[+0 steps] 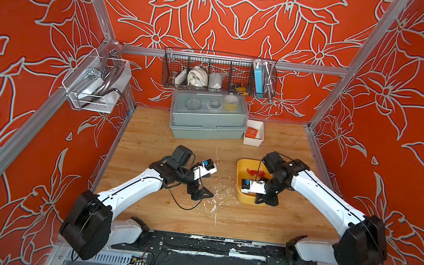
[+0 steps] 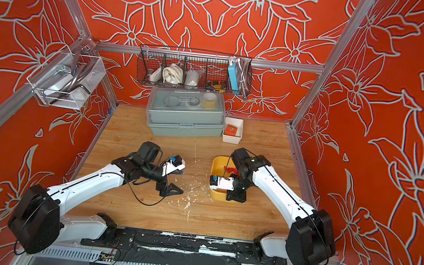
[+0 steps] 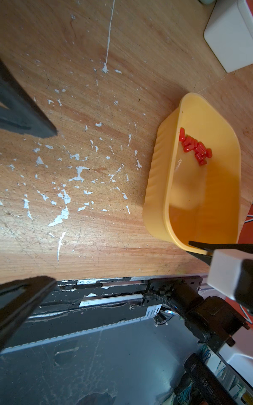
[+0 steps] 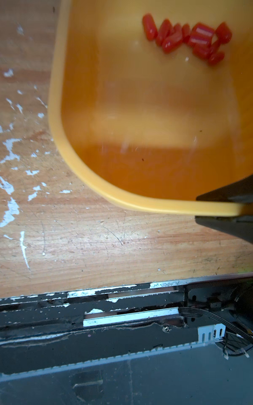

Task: Take the screw protection sleeves out of the storage box
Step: Adjust the storage box at the center of the board, then pick up the screw protection sleeve from the storage box.

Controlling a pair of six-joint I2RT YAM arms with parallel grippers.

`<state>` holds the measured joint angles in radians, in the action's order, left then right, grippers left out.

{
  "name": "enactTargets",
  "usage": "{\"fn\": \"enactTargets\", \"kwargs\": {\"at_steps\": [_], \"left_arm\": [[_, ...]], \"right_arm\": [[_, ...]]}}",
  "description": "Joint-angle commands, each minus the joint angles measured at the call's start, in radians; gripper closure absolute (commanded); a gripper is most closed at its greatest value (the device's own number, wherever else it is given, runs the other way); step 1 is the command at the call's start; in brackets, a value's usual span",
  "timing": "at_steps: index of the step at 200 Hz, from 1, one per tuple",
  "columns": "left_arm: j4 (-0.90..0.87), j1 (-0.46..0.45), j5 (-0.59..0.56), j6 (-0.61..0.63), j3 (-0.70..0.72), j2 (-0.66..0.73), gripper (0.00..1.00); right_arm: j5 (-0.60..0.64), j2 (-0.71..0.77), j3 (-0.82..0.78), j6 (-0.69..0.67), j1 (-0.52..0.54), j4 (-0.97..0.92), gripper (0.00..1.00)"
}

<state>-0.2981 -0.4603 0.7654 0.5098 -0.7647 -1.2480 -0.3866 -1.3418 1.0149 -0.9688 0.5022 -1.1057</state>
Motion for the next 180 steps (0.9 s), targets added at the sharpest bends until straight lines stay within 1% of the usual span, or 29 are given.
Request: {"fn": "enactTargets", "kwargs": {"at_steps": [1,33,62,89,108,144,163,180], "left_arm": [[-0.010,0.008,0.026,0.014,-0.013,0.018,0.02],[-0.010,0.009,0.031,0.013,-0.012,0.013,0.02],[-0.004,0.009,0.035,0.012,-0.010,0.002,0.02],[-0.003,0.009,0.039,0.007,-0.012,-0.004,0.02],[-0.003,0.009,0.040,0.008,-0.012,-0.004,0.02],[0.001,0.009,0.041,0.000,-0.013,-0.004,0.02],[0.002,0.009,0.040,-0.011,-0.015,0.000,0.02],[0.011,0.009,0.042,-0.026,-0.016,-0.001,0.02]], "right_arm": [[0.001,-0.010,-0.063,-0.128,0.000,0.052,0.98],[0.042,-0.008,-0.154,-0.144,0.002,0.164,0.98],[0.035,-0.004,-0.217,-0.148,0.005,0.241,0.95],[0.038,-0.031,-0.222,-0.149,0.004,0.242,0.92],[0.041,-0.041,-0.209,-0.142,0.004,0.220,0.83],[0.040,0.018,-0.181,-0.104,0.000,0.195,0.65],[-0.007,0.060,-0.128,-0.057,-0.009,0.152,0.61],[-0.072,0.103,-0.090,0.033,-0.025,0.157,0.58]]}}
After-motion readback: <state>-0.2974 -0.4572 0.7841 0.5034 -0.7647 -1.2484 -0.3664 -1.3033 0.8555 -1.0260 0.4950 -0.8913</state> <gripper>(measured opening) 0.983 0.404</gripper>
